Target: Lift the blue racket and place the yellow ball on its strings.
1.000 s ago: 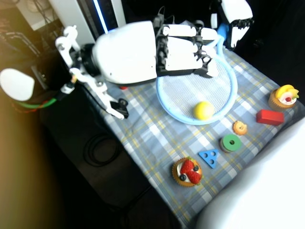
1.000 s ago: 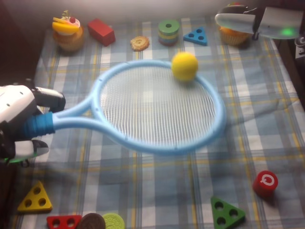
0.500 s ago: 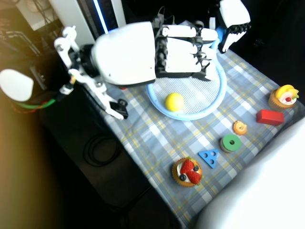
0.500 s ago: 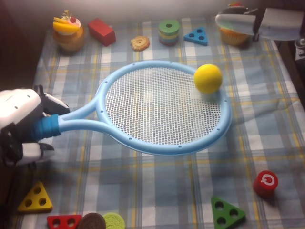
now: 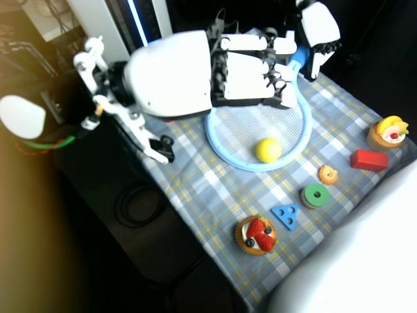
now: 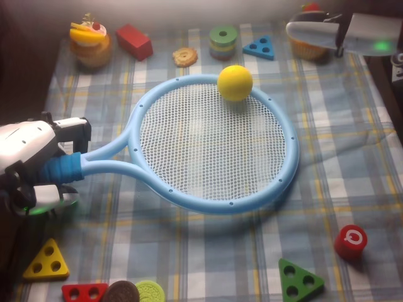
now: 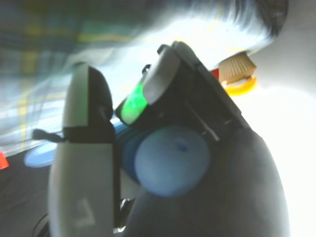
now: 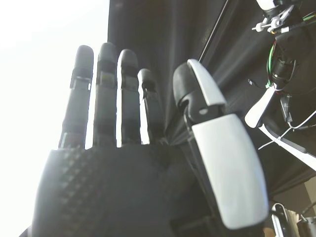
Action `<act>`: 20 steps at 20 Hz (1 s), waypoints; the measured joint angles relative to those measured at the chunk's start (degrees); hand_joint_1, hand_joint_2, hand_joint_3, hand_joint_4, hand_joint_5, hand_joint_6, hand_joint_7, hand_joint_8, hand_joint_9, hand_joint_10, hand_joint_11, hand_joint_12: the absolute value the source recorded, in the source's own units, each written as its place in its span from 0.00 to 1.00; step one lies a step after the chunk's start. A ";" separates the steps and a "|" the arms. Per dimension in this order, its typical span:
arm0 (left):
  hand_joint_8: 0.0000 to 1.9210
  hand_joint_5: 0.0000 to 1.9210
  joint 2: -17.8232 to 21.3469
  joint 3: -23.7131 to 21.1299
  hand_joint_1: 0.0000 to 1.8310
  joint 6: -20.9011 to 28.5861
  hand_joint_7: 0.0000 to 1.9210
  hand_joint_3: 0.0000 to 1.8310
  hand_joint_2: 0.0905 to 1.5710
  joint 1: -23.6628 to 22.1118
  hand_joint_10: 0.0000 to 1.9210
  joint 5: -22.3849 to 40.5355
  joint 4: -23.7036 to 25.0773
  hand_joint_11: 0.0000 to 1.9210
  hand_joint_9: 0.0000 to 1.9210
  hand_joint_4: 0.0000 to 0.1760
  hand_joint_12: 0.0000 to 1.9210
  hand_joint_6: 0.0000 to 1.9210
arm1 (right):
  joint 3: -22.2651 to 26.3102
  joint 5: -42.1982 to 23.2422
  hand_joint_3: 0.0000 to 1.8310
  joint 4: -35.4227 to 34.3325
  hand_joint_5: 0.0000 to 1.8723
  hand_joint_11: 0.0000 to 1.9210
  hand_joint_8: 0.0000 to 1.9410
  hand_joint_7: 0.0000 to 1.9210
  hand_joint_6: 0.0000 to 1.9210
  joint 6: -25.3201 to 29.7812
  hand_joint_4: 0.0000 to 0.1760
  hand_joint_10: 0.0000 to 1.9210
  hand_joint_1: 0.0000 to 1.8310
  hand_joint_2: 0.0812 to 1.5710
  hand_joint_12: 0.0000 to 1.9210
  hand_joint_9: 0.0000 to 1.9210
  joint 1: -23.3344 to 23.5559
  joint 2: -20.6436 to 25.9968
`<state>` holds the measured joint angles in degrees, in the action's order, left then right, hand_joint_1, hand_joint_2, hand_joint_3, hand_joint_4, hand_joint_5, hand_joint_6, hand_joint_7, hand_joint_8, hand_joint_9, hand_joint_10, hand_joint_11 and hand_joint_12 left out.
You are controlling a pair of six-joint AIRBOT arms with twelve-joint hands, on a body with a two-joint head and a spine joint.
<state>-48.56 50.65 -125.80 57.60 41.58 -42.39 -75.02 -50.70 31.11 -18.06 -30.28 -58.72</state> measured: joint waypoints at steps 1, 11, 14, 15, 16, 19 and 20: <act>1.00 0.19 0.00 0.00 0.76 -0.13 0.44 0.00 0.79 0.00 1.00 -0.04 -0.50 0.58 0.56 0.29 1.00 1.00 | -0.02 0.00 0.00 -0.13 0.14 0.14 0.00 0.26 0.00 -0.02 0.09 0.00 0.40 0.89 0.23 0.26 -0.04 0.00; 0.27 0.24 0.48 -1.46 0.53 -0.28 0.23 0.00 0.67 0.07 0.69 0.63 -0.92 0.10 0.11 0.00 0.82 0.08 | 0.00 -0.46 0.00 -1.64 0.14 0.14 0.00 0.26 0.00 -0.09 0.00 0.00 0.39 0.90 0.22 0.27 -1.44 0.17; 0.05 0.20 2.62 -2.25 0.48 1.33 0.25 0.00 0.67 0.20 0.59 1.92 -0.87 0.06 0.11 0.00 0.84 0.00 | 0.00 -0.92 0.00 -2.45 0.13 0.14 0.00 0.26 0.00 -0.15 0.01 0.00 0.38 0.90 0.22 0.26 -2.84 0.44; 0.01 0.15 3.96 -3.56 0.47 1.44 0.23 0.00 0.65 0.31 0.47 3.56 -0.50 0.04 0.12 0.07 0.84 0.00 | 0.09 -1.25 0.00 -3.34 0.14 0.14 0.00 0.26 0.00 -0.20 0.02 0.00 0.41 0.89 0.22 0.26 -3.52 0.70; 0.01 0.12 5.33 -4.96 0.45 1.53 0.23 0.00 0.64 0.44 0.32 5.07 0.70 0.07 0.18 0.30 0.79 0.00 | 0.52 -1.66 0.00 -4.15 0.15 0.12 0.00 0.26 0.00 -0.24 0.10 0.00 0.42 0.90 0.24 0.26 -3.98 1.16; 0.00 0.10 8.63 -7.67 0.43 3.39 0.23 0.00 0.64 1.25 0.09 9.68 4.00 0.03 0.24 0.34 0.73 0.00 | 2.10 -3.21 0.00 -6.64 0.15 0.08 0.00 0.25 0.00 -2.89 0.00 0.00 0.41 0.92 0.33 0.25 -5.64 2.93; 0.00 0.10 9.42 -8.02 0.42 4.87 0.23 0.00 0.64 1.84 0.07 10.99 4.59 0.04 0.25 0.28 0.70 0.00 | 2.23 -3.96 0.00 -7.78 0.16 0.09 0.00 0.26 0.00 -3.23 0.00 0.00 0.42 0.92 0.33 0.26 -6.19 3.15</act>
<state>-39.13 42.63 -120.92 59.44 52.58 -37.80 -72.79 -54.65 23.33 -21.30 -36.47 -55.57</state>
